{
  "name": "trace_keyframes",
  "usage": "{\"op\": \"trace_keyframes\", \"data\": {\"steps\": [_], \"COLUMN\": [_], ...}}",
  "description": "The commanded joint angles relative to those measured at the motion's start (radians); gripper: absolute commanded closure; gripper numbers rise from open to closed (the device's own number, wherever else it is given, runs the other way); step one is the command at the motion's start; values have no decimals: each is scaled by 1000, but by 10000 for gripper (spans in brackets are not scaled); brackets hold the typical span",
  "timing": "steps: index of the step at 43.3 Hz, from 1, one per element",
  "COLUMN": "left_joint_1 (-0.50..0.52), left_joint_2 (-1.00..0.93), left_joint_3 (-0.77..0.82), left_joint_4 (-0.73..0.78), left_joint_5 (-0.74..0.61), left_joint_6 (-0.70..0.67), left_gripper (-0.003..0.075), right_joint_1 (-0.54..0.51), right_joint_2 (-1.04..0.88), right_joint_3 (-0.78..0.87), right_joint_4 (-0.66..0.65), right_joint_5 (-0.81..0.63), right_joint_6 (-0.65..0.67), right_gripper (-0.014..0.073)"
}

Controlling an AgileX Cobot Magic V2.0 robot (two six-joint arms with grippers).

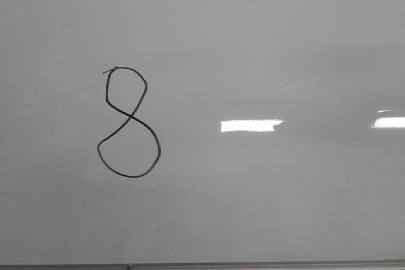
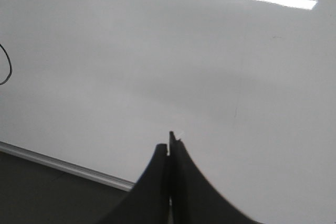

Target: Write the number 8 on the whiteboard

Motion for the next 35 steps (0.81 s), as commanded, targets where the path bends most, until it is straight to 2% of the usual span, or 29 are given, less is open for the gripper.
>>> {"op": "trace_keyframes", "data": {"steps": [1, 7, 16, 29, 35], "left_joint_1": [-1, -1, -1, 14, 14], "left_joint_2": [-25, -25, -87, -451, -616], "left_joint_3": [-23, -23, -23, -19, -17], "left_joint_4": [2, 2, 2, 7, 56], "left_joint_5": [-75, -75, -12, 135, 245], "left_joint_6": [-7, -7, 0, 26, 26], "left_gripper": [343, 273, 258, 265, 346], "right_joint_1": [-8, -8, -8, -8, -8], "right_joint_2": [1, 1, 1, 1, 1], "right_joint_3": [-26, -26, -26, -26, -26], "right_joint_4": [9, 9, 9, 9, 9], "right_joint_5": [-82, -82, -85, -85, -84], "right_joint_6": [-1, -1, -1, -1, -1], "right_gripper": [663, 663, 663, 663, 663]}}
